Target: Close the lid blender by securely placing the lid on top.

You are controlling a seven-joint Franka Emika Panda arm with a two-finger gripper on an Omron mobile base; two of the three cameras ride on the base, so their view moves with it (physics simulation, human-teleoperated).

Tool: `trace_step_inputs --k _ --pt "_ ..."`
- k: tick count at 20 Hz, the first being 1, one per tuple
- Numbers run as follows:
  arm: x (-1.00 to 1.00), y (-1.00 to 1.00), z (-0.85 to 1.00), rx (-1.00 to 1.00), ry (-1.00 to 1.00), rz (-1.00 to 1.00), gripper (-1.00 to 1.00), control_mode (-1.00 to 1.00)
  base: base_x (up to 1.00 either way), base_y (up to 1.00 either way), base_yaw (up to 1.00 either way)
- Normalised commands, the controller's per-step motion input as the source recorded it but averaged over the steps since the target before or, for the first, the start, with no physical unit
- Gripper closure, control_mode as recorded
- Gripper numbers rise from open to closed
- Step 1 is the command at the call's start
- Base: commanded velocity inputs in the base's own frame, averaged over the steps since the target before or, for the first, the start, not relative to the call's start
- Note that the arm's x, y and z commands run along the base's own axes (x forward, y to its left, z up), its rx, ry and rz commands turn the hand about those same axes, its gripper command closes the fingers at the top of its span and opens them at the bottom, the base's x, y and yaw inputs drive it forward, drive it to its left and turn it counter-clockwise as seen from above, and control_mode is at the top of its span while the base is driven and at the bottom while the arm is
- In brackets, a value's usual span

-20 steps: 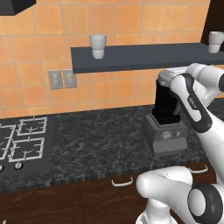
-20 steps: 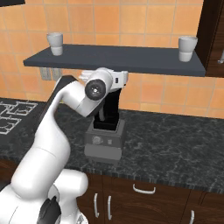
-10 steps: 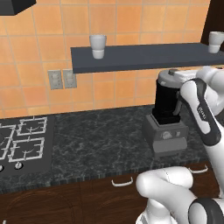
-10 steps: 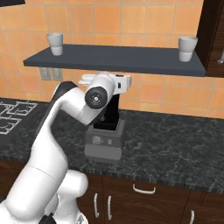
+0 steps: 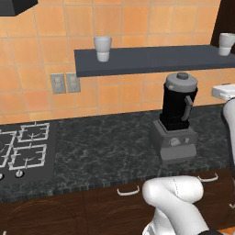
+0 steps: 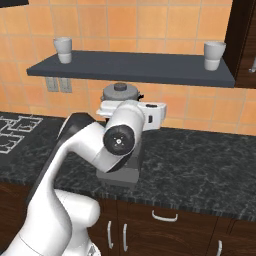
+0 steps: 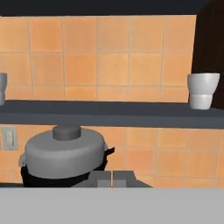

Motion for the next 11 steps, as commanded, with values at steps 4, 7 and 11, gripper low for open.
trace_step_inputs --k 4,7,11 --pt "0.00 0.00 0.00 0.00 0.00 0.00 1.00 -1.00 0.00 0.00 0.00" --pt "-0.01 -0.18 -0.01 0.00 0.00 0.00 1.00 -1.00 0.00 0.00 0.00" --pt "-0.71 -0.54 -0.18 0.00 0.00 0.01 1.00 -1.00 0.00 0.00 0.00"
